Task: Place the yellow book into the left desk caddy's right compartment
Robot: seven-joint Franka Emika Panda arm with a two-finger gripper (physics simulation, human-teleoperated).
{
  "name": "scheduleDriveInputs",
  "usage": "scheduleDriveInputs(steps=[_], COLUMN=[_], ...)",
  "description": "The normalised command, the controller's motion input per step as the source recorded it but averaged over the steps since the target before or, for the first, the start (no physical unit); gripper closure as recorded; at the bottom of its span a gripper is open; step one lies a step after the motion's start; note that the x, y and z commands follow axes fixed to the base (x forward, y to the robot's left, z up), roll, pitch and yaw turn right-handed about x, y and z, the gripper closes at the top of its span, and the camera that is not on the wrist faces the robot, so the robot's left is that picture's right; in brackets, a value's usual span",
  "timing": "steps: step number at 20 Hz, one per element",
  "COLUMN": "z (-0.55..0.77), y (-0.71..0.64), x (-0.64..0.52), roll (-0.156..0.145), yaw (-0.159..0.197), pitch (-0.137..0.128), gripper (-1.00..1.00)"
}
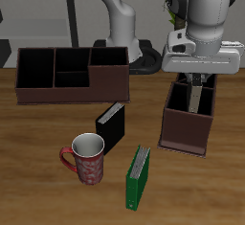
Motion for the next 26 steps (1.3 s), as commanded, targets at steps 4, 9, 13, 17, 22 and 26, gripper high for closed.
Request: scheduleDriveInputs(steps=[4,9,13,17,22,26], z=[-0.2,-0.2,-0.24,-0.2,-0.22,-0.2], y=[-0.03,0.01,0.16,0.06,-0.03,-0.04], x=[0.04,0.0,-0.13,-0.02,0.06,-0.02], roll=[-0.003,0.013,0.05,0.007,-0.006,0.006], yaw=[-0.002,-0.018,0.013,0.004,0.004,0.016], pitch=[0.023,0.03,0.02,0.016,0.023,0.007], gripper=[1.0,1.0,1.0,1.0,1.0,1.0])
